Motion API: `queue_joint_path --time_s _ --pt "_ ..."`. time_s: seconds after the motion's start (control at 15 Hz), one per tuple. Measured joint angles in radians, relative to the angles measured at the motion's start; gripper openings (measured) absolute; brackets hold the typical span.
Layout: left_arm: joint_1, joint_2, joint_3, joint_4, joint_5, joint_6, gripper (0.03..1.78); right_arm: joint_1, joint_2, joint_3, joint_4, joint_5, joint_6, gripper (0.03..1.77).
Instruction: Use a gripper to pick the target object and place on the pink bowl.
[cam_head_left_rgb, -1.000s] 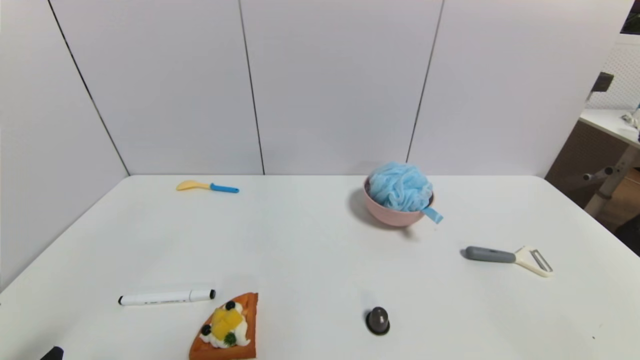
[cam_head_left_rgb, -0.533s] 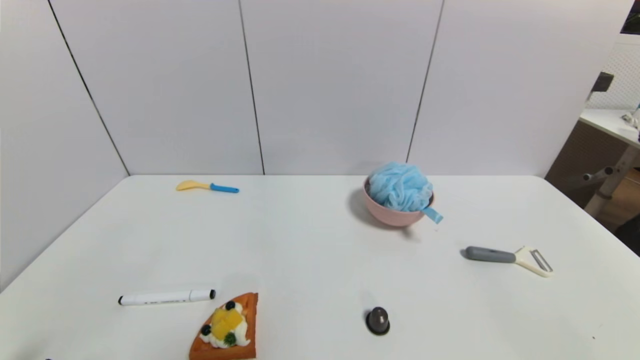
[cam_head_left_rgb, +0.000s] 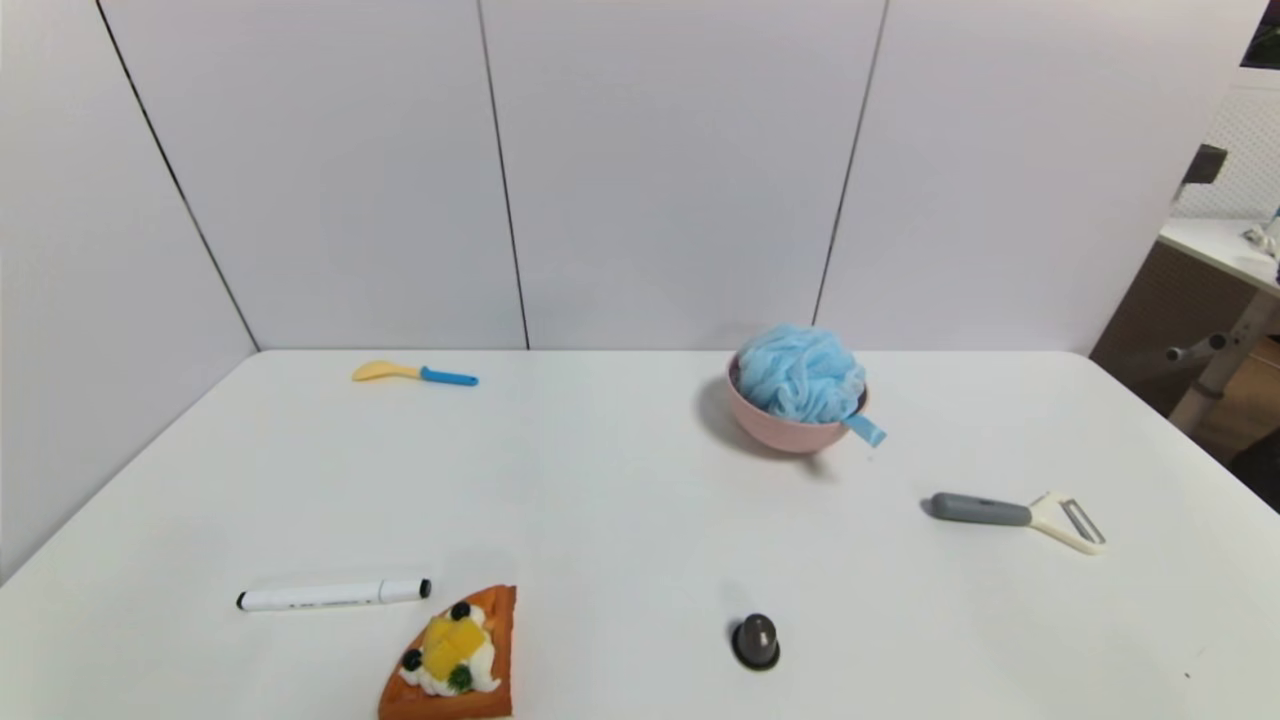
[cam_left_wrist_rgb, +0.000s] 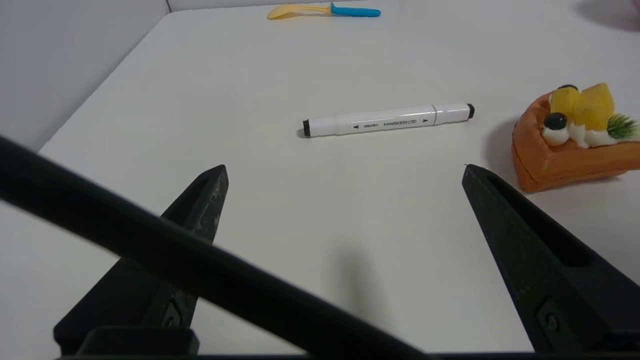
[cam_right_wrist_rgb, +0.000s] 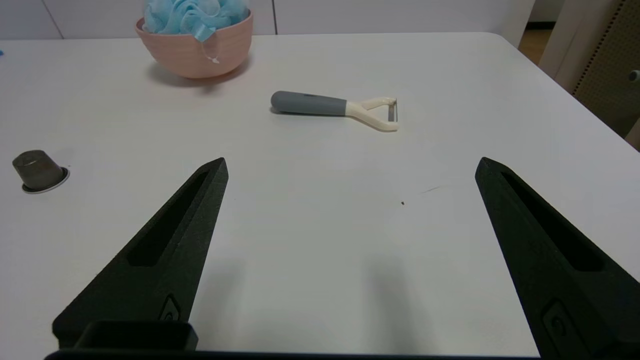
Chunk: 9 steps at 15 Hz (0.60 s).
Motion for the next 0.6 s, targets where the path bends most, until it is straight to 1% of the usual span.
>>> queue_joint_path --time_s 0.27,0.6 --pt "0.000 -0.004 0.000 0.001 0.026 -0.078 1.69 0.000 0.000 0.000 0.000 0.000 0.000 1.71" --pt "0.000 -0.004 0.000 0.001 0.032 -0.084 1.69 0.000 0.000 0.000 0.000 0.000 0.000 1.71"
